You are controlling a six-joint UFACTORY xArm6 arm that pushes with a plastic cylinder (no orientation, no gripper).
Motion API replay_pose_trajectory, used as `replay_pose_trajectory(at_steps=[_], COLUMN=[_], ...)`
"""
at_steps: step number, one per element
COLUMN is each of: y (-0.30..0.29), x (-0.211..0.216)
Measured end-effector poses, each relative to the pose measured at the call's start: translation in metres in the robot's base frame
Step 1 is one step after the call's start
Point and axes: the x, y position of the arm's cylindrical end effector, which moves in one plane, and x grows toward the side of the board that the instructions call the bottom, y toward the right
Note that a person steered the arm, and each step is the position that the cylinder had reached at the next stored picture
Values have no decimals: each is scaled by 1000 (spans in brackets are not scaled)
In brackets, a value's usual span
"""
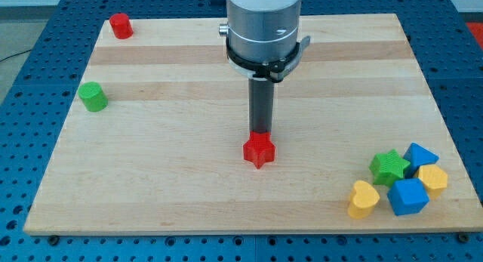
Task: Push the red star towards the group of blocks
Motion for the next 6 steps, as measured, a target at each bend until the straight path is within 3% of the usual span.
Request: replay_pose_trajectory(at_steps=[1,2,3,6], y=[-30,-50,-37,54], x=[-25,8,27,14])
